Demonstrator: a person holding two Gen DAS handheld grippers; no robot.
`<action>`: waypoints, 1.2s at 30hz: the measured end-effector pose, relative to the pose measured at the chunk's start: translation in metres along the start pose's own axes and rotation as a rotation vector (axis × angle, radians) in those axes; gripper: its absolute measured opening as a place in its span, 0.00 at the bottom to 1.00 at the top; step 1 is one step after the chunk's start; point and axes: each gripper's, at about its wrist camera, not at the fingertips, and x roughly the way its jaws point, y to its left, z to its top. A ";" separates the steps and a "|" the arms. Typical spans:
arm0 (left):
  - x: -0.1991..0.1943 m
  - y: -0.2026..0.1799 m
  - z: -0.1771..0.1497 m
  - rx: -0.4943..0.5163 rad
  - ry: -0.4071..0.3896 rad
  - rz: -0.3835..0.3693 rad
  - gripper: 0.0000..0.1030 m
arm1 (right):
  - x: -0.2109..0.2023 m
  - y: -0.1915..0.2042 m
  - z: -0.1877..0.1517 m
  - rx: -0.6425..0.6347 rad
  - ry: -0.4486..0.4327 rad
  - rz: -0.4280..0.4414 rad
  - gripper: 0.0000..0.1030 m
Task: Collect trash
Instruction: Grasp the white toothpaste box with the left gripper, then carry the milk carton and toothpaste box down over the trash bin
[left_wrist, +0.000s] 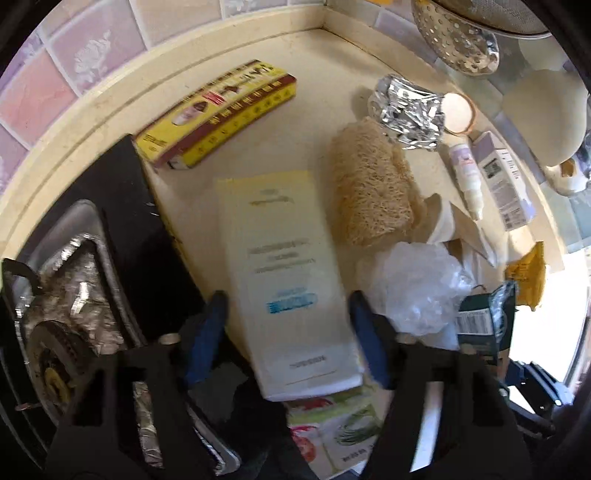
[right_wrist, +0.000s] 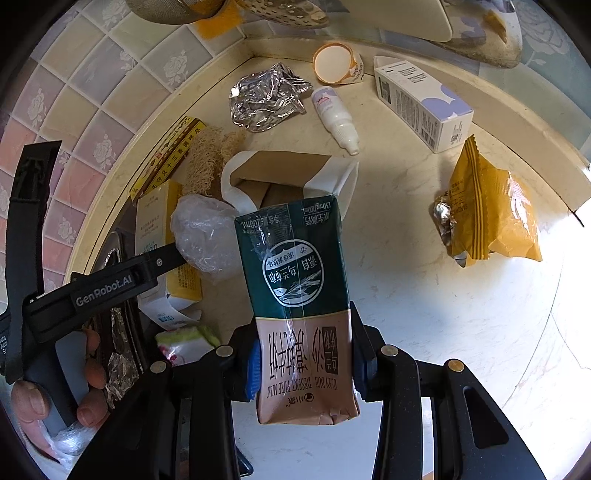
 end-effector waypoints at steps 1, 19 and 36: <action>0.000 0.000 0.000 -0.004 -0.004 -0.001 0.54 | 0.000 0.000 0.000 0.000 0.000 0.000 0.37; -0.089 -0.018 -0.030 0.088 -0.175 -0.029 0.51 | -0.051 0.001 -0.019 -0.005 -0.072 0.044 0.37; -0.222 -0.071 -0.180 0.124 -0.355 -0.044 0.51 | -0.200 -0.005 -0.124 -0.171 -0.194 0.118 0.37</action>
